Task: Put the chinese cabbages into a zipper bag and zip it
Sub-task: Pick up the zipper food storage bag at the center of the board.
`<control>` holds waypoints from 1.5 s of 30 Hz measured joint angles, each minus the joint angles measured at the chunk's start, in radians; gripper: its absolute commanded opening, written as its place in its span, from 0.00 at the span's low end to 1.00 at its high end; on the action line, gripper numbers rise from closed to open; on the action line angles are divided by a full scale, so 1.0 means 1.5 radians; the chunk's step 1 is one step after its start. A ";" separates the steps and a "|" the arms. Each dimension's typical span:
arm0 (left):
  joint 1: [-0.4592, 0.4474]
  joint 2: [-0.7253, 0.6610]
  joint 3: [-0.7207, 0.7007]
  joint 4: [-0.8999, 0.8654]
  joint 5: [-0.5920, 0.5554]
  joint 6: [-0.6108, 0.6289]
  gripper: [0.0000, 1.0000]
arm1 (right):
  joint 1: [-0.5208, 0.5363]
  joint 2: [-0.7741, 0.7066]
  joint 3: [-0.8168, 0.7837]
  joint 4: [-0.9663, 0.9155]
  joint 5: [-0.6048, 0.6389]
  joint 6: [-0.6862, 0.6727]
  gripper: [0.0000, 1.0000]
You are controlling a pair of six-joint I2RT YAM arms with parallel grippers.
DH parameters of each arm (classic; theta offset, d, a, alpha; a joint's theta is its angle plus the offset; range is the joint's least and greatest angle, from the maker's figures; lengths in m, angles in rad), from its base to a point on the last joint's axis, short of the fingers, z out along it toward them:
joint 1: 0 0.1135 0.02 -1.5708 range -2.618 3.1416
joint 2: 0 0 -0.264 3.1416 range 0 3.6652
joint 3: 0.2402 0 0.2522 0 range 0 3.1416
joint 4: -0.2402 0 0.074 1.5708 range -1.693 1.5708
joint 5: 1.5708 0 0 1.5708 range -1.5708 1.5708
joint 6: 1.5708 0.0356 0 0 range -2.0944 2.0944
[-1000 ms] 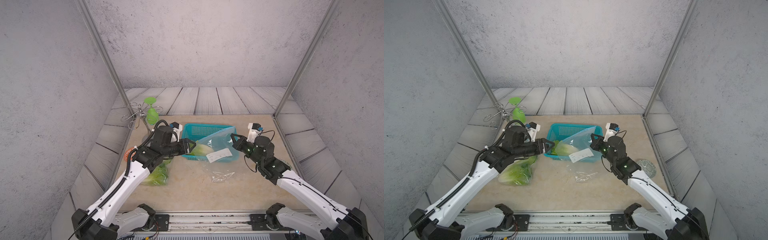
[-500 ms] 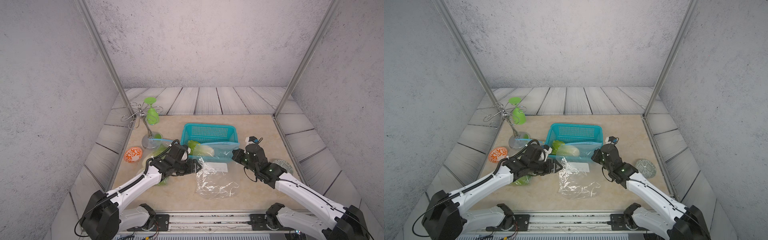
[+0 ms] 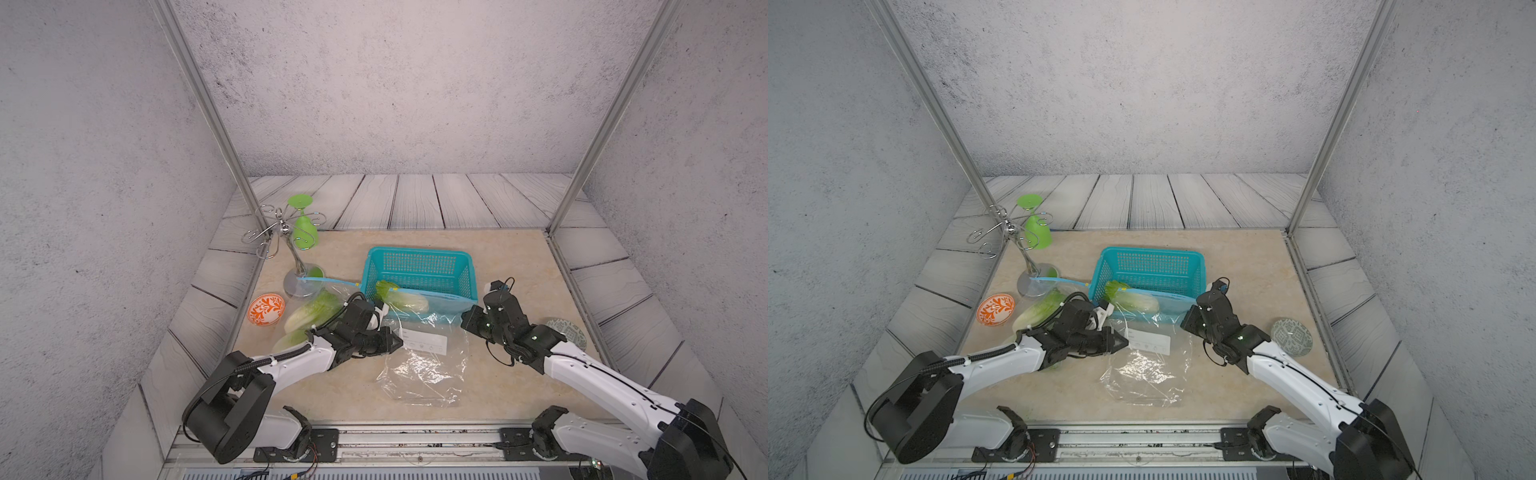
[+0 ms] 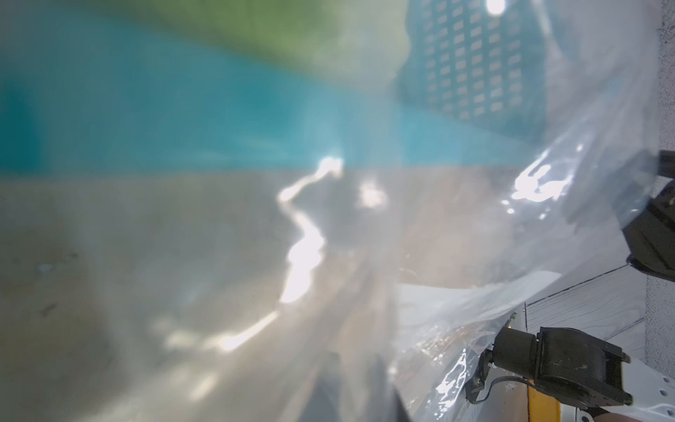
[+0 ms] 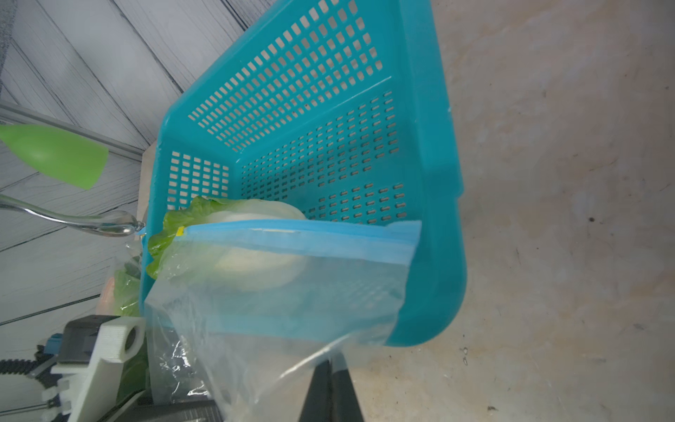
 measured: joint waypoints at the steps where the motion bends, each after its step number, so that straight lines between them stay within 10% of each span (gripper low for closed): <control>1: 0.003 -0.017 0.015 -0.038 -0.009 0.014 0.00 | 0.000 0.000 0.000 -0.001 -0.014 -0.007 0.02; 7: 0.082 -0.095 0.175 -0.270 -0.006 0.151 0.00 | -0.001 0.002 0.012 -0.022 -0.145 -0.102 0.42; 15: 0.132 0.049 0.364 -0.594 0.006 0.372 0.00 | -0.159 0.021 0.122 -0.103 -0.348 -0.262 0.77; 25: 0.132 0.101 0.402 -0.714 -0.084 0.450 0.00 | -0.218 0.328 0.314 -0.158 -0.508 -0.363 0.93; 33: 0.132 0.136 0.441 -0.734 -0.146 0.460 0.00 | -0.161 0.416 0.326 -0.169 -0.576 -0.386 0.81; 45: 0.132 0.143 0.456 -0.737 -0.193 0.451 0.00 | -0.148 0.417 0.331 -0.170 -0.604 -0.387 0.14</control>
